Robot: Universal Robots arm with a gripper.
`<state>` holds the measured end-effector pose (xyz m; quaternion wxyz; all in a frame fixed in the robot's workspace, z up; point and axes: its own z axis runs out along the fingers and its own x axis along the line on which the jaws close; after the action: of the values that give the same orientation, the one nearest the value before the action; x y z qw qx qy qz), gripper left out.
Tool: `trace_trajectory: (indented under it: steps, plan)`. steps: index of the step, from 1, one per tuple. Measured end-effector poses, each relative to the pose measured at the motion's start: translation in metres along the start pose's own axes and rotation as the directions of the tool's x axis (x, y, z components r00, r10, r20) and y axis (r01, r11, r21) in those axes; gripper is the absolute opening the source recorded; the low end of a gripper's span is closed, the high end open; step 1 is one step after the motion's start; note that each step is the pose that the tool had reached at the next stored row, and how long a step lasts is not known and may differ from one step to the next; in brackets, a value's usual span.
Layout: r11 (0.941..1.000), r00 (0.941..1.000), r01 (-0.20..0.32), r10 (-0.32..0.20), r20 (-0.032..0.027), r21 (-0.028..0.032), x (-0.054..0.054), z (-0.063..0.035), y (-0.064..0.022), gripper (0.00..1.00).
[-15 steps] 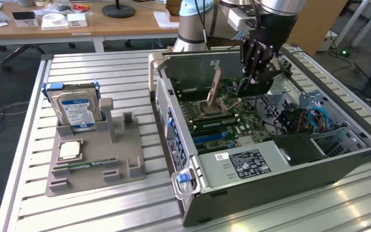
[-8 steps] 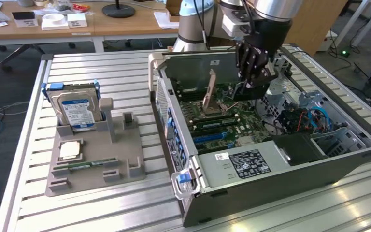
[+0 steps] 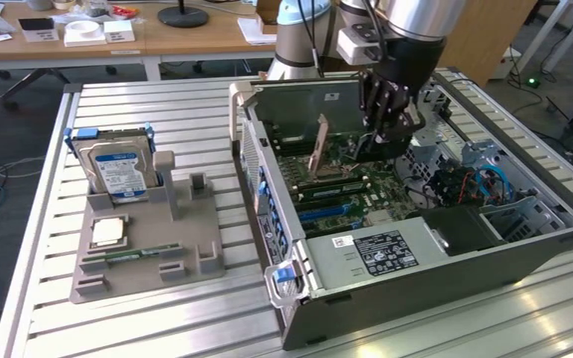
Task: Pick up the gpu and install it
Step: 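Insert the gpu into the slot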
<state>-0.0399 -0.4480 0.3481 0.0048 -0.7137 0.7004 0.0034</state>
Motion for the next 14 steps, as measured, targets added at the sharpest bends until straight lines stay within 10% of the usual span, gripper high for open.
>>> trace_trajectory:
  steps: [14]
  plan:
    - [1.0000, 1.0000, 0.003, -0.003, -0.0001, -0.0001, 0.0047, 0.0076, 0.0074, 0.26]
